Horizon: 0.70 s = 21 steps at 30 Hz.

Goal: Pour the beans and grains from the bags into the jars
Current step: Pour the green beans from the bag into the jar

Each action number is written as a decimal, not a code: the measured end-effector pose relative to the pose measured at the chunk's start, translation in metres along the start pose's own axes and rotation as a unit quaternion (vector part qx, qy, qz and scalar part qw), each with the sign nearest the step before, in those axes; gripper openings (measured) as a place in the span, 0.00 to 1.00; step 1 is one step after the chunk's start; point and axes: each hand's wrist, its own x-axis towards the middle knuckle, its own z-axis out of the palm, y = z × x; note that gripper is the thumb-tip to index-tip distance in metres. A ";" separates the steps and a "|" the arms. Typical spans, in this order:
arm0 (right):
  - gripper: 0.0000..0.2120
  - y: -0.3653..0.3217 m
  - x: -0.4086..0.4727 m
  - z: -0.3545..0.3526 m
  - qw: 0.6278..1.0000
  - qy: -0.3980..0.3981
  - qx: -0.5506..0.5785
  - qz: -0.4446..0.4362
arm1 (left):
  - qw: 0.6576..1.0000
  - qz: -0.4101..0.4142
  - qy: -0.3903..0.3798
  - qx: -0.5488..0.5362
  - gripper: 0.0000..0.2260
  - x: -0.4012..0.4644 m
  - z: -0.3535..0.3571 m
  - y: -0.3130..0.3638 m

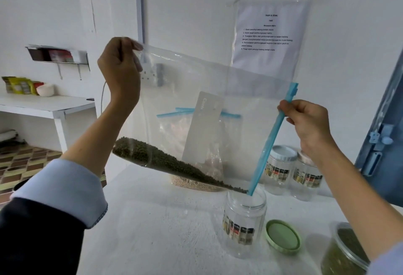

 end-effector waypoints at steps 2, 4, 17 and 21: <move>0.05 0.001 -0.001 0.001 1.000 -0.012 0.001 0.010 | 1.000 0.002 0.001 -0.001 0.15 0.000 0.000 0.001; 0.06 0.004 -0.002 0.001 1.000 0.000 -0.003 0.007 | 1.000 0.008 -0.004 -0.003 0.15 0.000 0.001 0.003; 0.07 0.010 -0.006 0.002 1.000 0.007 -0.013 0.005 | 1.000 0.027 -0.005 -0.011 0.14 0.002 0.010 0.008; 0.06 0.009 -0.007 0.001 1.000 0.016 -0.012 0.004 | 0.999 0.031 -0.009 -0.006 0.15 0.002 0.009 0.009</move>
